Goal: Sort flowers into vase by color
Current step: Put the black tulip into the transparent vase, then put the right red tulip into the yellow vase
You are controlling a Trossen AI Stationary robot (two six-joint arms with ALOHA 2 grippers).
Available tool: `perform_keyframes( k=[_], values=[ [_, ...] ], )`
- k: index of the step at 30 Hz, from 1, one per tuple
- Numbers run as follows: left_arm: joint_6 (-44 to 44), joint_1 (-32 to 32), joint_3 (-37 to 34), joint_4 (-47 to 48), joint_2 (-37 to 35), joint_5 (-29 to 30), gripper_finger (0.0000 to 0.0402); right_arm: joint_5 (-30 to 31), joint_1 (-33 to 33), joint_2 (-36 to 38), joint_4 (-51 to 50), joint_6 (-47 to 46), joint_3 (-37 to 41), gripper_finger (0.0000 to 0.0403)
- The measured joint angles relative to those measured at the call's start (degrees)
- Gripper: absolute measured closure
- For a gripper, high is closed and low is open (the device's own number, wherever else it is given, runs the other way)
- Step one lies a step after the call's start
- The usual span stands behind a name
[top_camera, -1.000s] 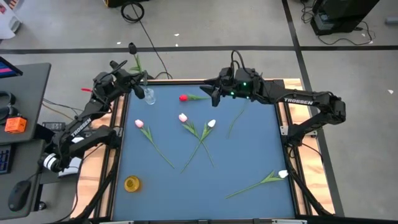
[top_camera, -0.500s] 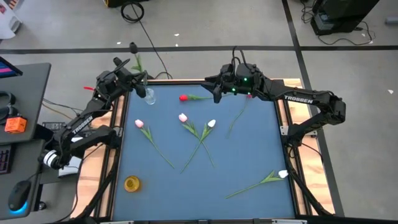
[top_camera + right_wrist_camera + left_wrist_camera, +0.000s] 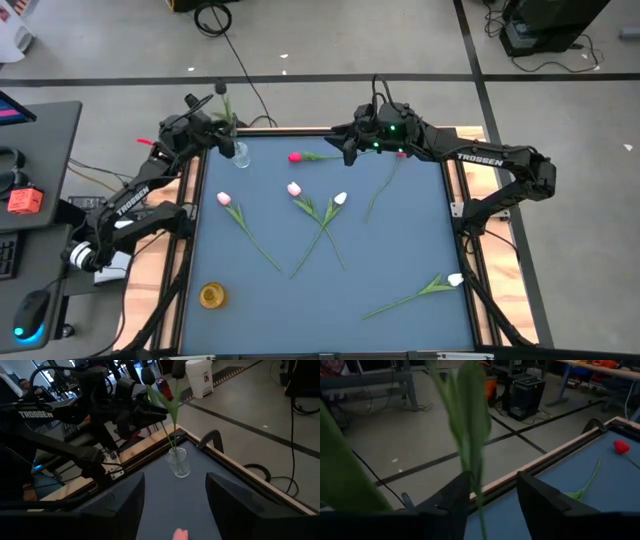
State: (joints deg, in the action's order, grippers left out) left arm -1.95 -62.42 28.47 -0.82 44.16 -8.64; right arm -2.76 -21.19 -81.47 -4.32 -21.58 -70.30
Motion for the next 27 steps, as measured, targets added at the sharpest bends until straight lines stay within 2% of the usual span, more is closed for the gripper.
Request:
perform_keyframes(
  k=[4,9,15,23,27],
  values=[
    [-1.6,0.1,2.6,6.3,-1.5,-1.8,0.0211,0.1,0.0,0.0,-0.2,-1.6,0.0,0.0185],
    [5.2,2.8,9.6,21.6,-2.4,-3.1,0.0207,3.3,0.0,-0.2,-5.2,-9.6,0.0,0.0187],
    [9.1,5.5,18.8,34.6,-2.5,-2.4,0.0207,4.6,1.1,-4.1,-10.2,-18.2,0.0,0.0199],
    [14.2,8.9,30.5,54.4,-2.6,0.0,0.0207,2.6,7.3,-12.7,-6.3,-28.3,0.0,0.0204],
    [14.8,10.8,32.1,62.5,-3.1,0.1,0.0207,2.8,10.8,-16.3,-1.4,-33.3,0.0,0.0204]
  ],
)
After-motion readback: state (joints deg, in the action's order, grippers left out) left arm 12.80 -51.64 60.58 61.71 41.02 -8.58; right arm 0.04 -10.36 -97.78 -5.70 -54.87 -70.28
